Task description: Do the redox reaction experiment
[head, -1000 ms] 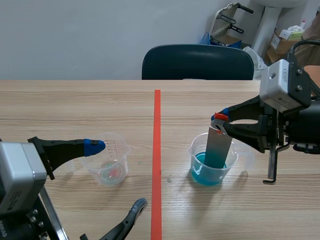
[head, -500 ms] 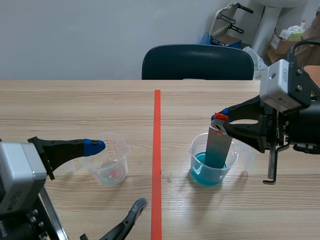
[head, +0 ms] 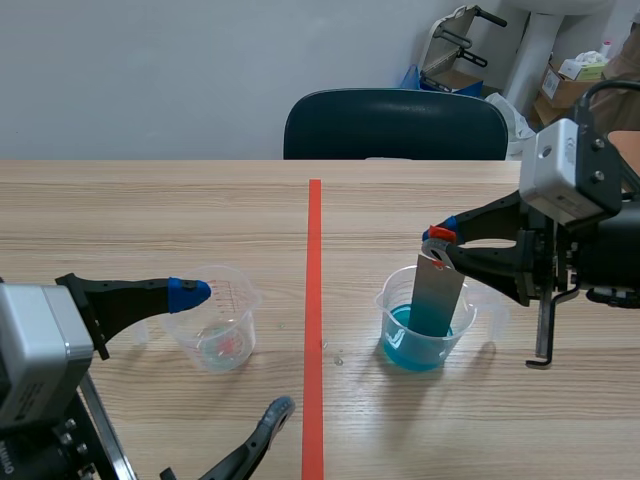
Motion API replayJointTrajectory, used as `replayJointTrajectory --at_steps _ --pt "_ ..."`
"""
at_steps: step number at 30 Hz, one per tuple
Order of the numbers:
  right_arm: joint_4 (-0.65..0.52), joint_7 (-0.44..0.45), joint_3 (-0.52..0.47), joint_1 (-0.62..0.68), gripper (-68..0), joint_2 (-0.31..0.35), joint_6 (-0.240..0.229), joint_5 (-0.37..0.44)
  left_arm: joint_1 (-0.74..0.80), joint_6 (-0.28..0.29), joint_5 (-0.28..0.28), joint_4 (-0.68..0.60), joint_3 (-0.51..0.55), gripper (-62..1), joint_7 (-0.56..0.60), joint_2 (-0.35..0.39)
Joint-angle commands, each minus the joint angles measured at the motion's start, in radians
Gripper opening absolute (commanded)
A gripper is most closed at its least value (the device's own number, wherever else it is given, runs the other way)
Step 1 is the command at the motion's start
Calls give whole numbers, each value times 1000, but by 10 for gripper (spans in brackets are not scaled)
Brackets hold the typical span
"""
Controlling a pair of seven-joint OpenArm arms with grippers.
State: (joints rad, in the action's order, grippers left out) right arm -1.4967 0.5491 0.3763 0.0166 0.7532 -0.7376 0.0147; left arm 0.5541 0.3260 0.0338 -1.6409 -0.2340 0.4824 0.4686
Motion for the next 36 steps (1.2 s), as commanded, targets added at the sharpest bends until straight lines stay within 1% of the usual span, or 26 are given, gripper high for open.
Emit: replayJointTrajectory --at_steps 1,17,24,29,36 --pt "-1 0 -2 -11 -669 6 -8 7 3 1 -10 -15 0 14 14 -3" --pt "-2 1 -3 -11 -669 6 -8 8 3 1 -10 -15 0 14 14 -3" --pt "-55 0 -13 -11 -669 31 -8 27 3 1 -10 -15 0 14 14 -3" --pt "-99 -4 -25 -11 -669 71 -8 78 3 1 -10 -15 0 14 14 -3" --pt "-166 -16 -25 -11 -669 146 -8 179 3 1 -10 -15 0 14 14 -3"
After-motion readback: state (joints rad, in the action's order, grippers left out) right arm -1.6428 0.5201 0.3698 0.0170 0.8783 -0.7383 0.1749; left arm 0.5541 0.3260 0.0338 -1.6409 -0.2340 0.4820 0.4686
